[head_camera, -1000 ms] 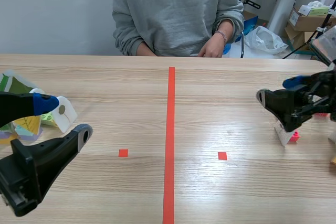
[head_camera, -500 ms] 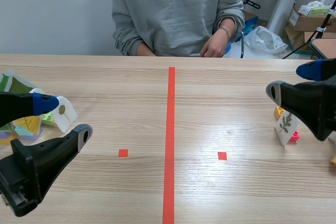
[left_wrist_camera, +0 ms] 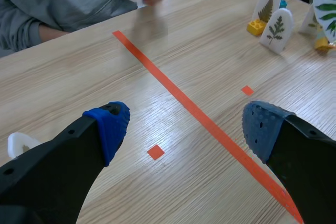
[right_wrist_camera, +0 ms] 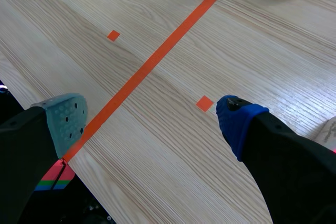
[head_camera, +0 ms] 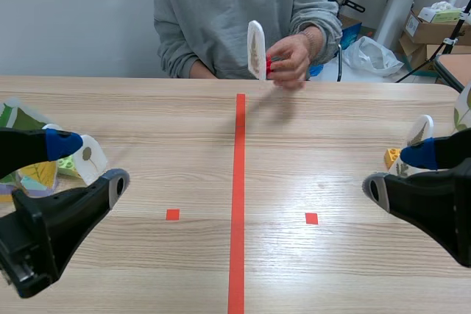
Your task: Do the leaf sorting experiment
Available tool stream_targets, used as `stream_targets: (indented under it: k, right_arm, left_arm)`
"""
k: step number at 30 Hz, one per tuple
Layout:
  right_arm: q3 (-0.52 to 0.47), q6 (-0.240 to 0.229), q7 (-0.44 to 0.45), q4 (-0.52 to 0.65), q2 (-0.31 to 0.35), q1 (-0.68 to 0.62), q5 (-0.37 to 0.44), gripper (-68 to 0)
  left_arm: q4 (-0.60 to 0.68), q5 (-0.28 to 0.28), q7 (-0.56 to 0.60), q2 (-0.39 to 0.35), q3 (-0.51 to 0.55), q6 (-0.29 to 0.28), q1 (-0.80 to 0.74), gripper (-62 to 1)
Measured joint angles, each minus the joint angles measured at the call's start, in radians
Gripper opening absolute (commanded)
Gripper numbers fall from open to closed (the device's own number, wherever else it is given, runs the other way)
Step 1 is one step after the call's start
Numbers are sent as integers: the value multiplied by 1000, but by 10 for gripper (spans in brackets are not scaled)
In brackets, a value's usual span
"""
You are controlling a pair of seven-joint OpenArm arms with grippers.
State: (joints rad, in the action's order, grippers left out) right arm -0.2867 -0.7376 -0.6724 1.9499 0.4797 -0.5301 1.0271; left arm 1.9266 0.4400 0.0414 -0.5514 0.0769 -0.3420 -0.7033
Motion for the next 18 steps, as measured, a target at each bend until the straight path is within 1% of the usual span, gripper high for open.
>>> stream_targets:
  k: [1, 2, 3, 4, 8, 18]
  right_arm:
    - [0, 0, -2, 0, 2, 0, -9, -169]
    - [0, 0, -4, 0, 10, 0, -22, -152]
    - [0, 0, -4, 0, 19, 0, -39, -133]
    - [0, 0, -3, 0, 31, 0, -56, -119]
    - [0, 0, -3, 0, 64, 0, -69, -117]
    - [0, 0, 20, 0, 66, 0, -66, -117]
  left_arm:
    - [0, 12, 0, 0, 0, -6, 0, -142]
    - [0, 24, -1, 0, 0, -19, 0, -142]
    - [0, 42, -2, 0, 0, -21, 0, -142]
    - [0, 45, -1, 0, 0, -22, 0, -142]
    - [0, 44, -4, 0, 0, -22, 0, -142]
    - [0, 44, -4, 0, 0, -22, 0, -142]
